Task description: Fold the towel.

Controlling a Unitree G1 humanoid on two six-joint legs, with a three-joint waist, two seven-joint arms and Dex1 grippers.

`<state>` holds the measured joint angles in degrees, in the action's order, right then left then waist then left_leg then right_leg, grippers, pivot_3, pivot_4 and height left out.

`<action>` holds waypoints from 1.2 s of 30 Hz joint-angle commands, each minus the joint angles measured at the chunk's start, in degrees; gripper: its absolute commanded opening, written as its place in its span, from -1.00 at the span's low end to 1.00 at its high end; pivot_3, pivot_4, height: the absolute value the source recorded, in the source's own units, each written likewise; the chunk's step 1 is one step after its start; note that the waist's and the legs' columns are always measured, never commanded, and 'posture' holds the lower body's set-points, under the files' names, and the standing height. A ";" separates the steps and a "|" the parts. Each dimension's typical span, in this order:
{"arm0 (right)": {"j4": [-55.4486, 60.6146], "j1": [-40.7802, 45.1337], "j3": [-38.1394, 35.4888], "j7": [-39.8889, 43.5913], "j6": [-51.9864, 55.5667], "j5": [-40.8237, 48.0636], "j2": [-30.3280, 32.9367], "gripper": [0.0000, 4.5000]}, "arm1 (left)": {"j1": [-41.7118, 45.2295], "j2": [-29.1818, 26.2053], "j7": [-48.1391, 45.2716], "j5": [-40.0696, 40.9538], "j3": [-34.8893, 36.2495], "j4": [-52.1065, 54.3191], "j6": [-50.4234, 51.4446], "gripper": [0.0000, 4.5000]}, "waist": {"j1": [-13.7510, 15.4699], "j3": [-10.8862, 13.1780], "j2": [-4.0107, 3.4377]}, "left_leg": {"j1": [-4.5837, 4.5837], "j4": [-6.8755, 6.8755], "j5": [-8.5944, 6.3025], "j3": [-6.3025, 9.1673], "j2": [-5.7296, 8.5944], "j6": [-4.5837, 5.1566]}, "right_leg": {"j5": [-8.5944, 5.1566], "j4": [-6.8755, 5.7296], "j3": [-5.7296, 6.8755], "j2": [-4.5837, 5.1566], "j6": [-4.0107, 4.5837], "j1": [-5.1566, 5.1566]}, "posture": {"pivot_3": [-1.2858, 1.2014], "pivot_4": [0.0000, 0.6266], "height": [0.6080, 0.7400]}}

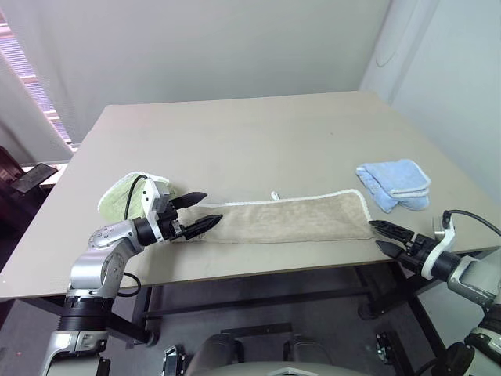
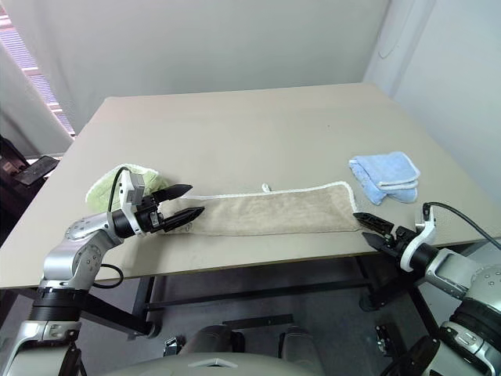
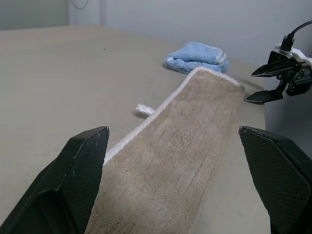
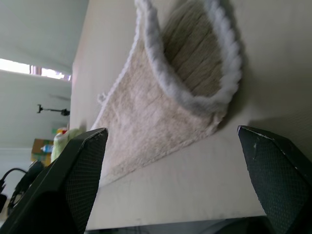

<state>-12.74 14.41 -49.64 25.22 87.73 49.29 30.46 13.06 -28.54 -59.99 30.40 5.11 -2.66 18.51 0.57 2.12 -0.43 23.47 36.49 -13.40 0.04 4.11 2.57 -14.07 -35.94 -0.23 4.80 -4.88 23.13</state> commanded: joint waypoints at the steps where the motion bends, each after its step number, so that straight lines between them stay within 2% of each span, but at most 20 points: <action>1: -0.37 0.52 0.37 0.40 -1.55 -0.05 1.83 0.98 | 0.31 0.03 0.18 -0.05 0.01 1.10 -0.47 1.00 | 0.04 0.00 0.00 | 0.00 0.00 0.00 0.00 0.00 0.00 | 0.00 0.00 0.00 0.00 0.00 0.00 | 0.03 -1.00 0.93; 8: -2.55 2.71 4.92 0.81 -3.67 -1.09 0.85 0.98 | 0.36 -0.38 -0.52 -0.38 -0.72 1.86 -0.85 1.00 | -0.34 0.01 0.03 | 0.00 0.00 0.00 0.00 -0.01 0.00 | 0.00 0.05 0.01 0.00 0.00 -0.02 | 0.03 -1.00 0.93; 15: -8.35 7.74 10.16 0.73 -7.33 -2.78 -0.80 0.98 | 0.61 -0.38 -0.18 -0.14 -0.67 2.09 -0.72 1.00 | -1.92 -0.02 0.19 | -0.07 0.00 0.00 0.00 -0.05 0.00 | 0.00 0.05 0.04 -0.01 0.00 -0.05 | 0.03 -1.00 0.93; 25: -10.91 10.31 11.20 -0.15 -7.58 -2.75 -2.99 0.98 | -0.17 -0.70 0.61 0.17 0.01 2.72 -0.49 1.00 | -1.71 -0.03 0.21 | -0.09 -0.12 0.00 0.01 -0.15 0.00 | 0.01 0.05 0.24 0.01 0.00 0.08 | 0.03 -1.00 0.93; 29: -10.85 10.11 11.64 -0.66 -8.15 -3.24 -3.35 0.60 | 0.13 -0.66 0.88 0.03 0.20 2.18 -0.76 1.00 | -1.69 -0.03 0.20 | -0.08 -0.22 0.00 0.00 -0.15 -0.01 | 0.01 0.18 0.24 0.02 0.00 0.08 | 0.03 -1.00 0.93; 36: -10.71 9.01 6.34 -2.89 -9.12 -1.42 -3.13 -0.55 | -0.07 -0.64 0.88 -0.28 0.07 1.58 -1.35 1.00 | -1.22 -0.03 0.15 | 0.01 -0.35 -0.01 0.01 -0.15 0.00 | 0.02 0.49 0.26 0.03 0.00 0.08 | 0.03 -1.00 0.93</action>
<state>-24.13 23.34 -41.29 23.13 79.12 46.82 27.30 12.10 -28.65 -59.12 29.94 3.79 -2.10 18.20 -0.64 2.10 -0.28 23.48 36.14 -13.42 0.05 3.96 2.59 -14.05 -35.37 0.04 4.82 -4.88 23.17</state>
